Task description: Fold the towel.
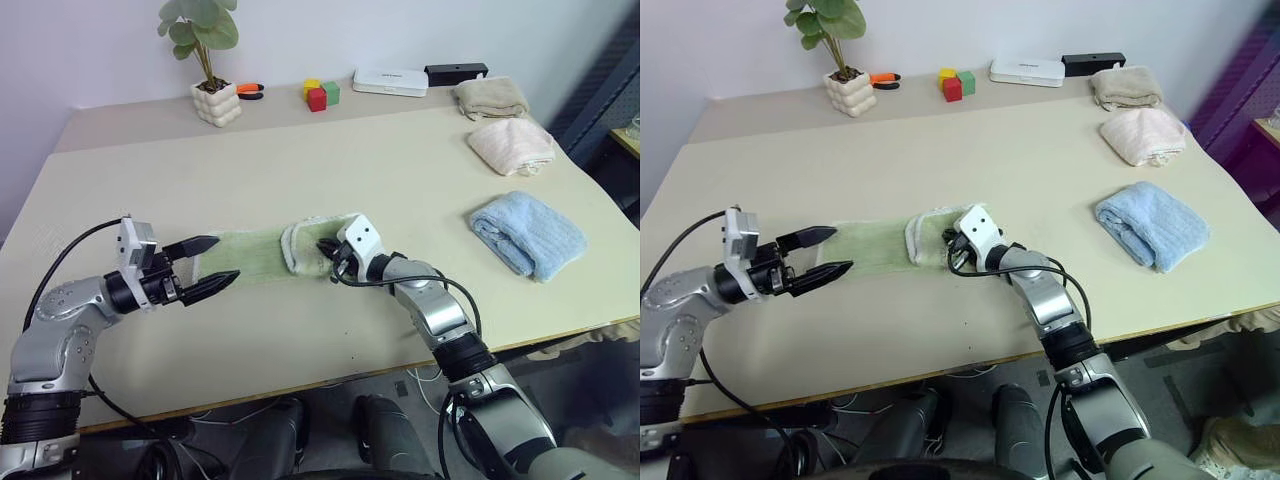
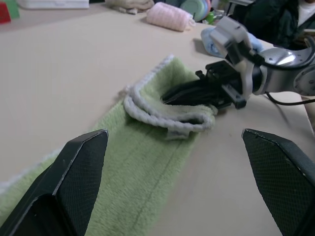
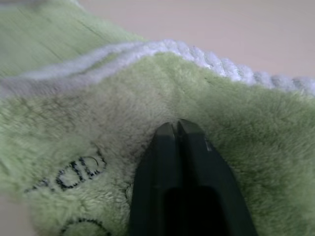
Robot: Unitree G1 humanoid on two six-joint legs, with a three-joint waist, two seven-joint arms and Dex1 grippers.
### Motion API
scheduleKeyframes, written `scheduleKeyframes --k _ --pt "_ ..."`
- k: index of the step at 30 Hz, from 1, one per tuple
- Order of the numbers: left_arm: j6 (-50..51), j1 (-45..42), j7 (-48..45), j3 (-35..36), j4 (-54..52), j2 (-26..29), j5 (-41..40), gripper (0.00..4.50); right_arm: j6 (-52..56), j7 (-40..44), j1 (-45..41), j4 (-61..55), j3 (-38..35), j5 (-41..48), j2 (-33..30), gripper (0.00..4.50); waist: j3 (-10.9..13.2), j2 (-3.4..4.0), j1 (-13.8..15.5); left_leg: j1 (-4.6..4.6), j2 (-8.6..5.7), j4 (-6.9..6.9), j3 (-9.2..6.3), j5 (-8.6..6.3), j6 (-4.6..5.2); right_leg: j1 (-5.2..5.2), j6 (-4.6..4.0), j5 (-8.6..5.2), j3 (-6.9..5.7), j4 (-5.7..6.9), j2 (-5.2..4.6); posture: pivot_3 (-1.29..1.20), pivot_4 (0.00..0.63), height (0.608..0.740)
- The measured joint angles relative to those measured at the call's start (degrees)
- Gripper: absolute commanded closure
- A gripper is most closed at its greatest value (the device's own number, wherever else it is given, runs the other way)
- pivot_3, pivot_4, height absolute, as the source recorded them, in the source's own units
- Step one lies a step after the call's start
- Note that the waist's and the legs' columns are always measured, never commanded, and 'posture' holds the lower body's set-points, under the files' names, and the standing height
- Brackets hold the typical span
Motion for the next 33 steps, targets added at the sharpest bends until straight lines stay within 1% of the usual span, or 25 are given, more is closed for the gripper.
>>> scheduleKeyframes --k 3,5,6,9,11,15,18,20,22,23,26,29,33 --pt "4.42 1.42 2.82 0.21 -2.05 -0.36 -2.27 0.00 0.07 1.42 -0.04 -0.80 -1.03 1.68 0.03 1.39 0.00 0.00 0.00 0.00 0.00 0.00 0.00 0.00 0.00 0.02 0.00 0.00 0.00 0.00 0.00 0.00 0.150 0.740" --pt "9.01 2.50 5.90 1.81 -3.59 -1.27 -5.70 0.00 0.30 2.28 -0.16 -1.78 -1.95 2.95 0.01 0.30 0.01 0.01 0.00 0.00 0.00 0.00 -0.01 0.00 0.00 0.01 0.00 0.00 0.00 0.00 0.01 0.00 0.150 0.740" --pt "11.65 3.60 7.88 3.21 -4.73 -1.90 -8.41 0.00 0.61 2.74 -0.30 -2.37 -2.45 3.85 0.00 0.07 0.01 0.01 -0.04 -0.02 0.00 0.00 -0.01 0.00 0.00 0.02 0.00 0.00 0.00 0.00 0.01 0.00 0.150 0.740" --pt "21.25 9.53 16.91 8.48 -10.47 -5.50 -20.12 0.00 2.25 5.35 -1.50 -5.98 -5.29 6.89 -1.93 0.07 0.03 0.03 -0.11 -0.03 0.00 -0.01 0.00 -0.01 0.04 0.06 0.02 0.00 0.05 -0.02 -0.01 0.00 0.150 0.740" --pt "25.63 12.12 22.76 10.36 -12.61 -7.59 -26.95 0.00 3.48 7.90 -2.19 -9.20 -6.42 8.67 -4.60 0.07 0.03 0.01 0.19 -0.03 0.01 0.02 -0.07 -0.01 0.02 0.10 0.01 -0.01 -0.03 -0.01 -0.01 0.00 0.150 0.740" --pt "28.04 13.49 36.94 14.60 -16.08 -11.20 -39.56 0.00 5.03 15.54 -1.89 -15.45 -6.87 12.72 -9.72 0.07 0.03 0.00 0.47 0.00 0.02 0.24 -0.18 -0.03 0.00 0.35 -0.12 -0.10 -0.14 -0.06 -0.02 0.00 0.150 0.740" --pt "27.63 15.77 48.10 15.88 -16.63 -14.35 -47.25 0.00 4.87 21.29 -1.55 -17.35 -7.97 15.05 -14.96 0.07 0.02 -0.02 0.36 0.00 0.01 0.25 -0.14 -0.07 0.07 0.45 -0.14 -0.12 -0.13 -0.26 -0.05 0.00 0.150 0.740" --pt "26.82 17.77 54.17 15.79 -16.65 -16.69 -50.36 0.00 4.95 24.28 -1.10 -17.91 -9.80 16.90 -17.79 0.07 0.03 -0.03 0.37 0.00 0.01 0.25 -0.12 -0.08 0.08 0.45 -0.14 -0.11 -0.13 -0.28 -0.06 0.00 0.150 0.740" --pt "25.36 18.76 58.87 15.38 -17.00 -18.69 -51.59 0.00 5.06 26.09 -0.97 -18.68 -10.10 17.44 -19.93 0.07 0.03 -0.03 0.42 0.00 0.02 0.25 -0.12 -0.08 0.08 0.45 -0.15 -0.12 -0.14 -0.26 -0.06 0.00 0.150 0.740" --pt "24.16 19.67 62.14 15.00 -18.01 -20.76 -52.56 0.00 4.98 26.52 -0.96 -19.08 -10.08 17.43 -20.27 0.07 0.03 -0.03 0.43 0.00 0.02 0.25 -0.10 -0.08 0.08 0.45 -0.16 -0.12 -0.12 -0.28 -0.08 0.00 0.150 0.740" --pt "22.98 21.91 67.86 12.15 -19.73 -24.17 -54.98 0.00 4.88 26.69 -0.85 -19.18 -9.86 17.39 -20.35 0.07 0.03 -0.04 0.40 -0.01 0.02 0.25 -0.08 -0.08 0.08 0.47 -0.17 -0.13 -0.10 -0.34 -0.08 0.00 0.150 0.740" --pt "21.28 22.39 70.97 10.94 -20.76 -24.59 -55.59 0.00 4.84 26.16 -0.78 -19.18 -9.85 17.33 -20.07 0.07 0.02 -0.03 0.53 0.00 0.03 0.25 -0.09 -0.08 0.08 0.47 -0.19 -0.14 -0.11 -0.35 -0.08 0.00 0.150 0.740" --pt "16.96 18.21 75.56 10.95 -17.75 -26.43 -56.98 0.00 4.53 25.13 -0.30 -19.18 -9.37 16.75 -19.19 0.07 0.02 -0.03 1.47 0.00 0.02 0.32 -0.08 -0.08 0.08 0.52 -0.19 -0.14 -0.11 -0.41 -0.07 0.00 0.150 0.740"
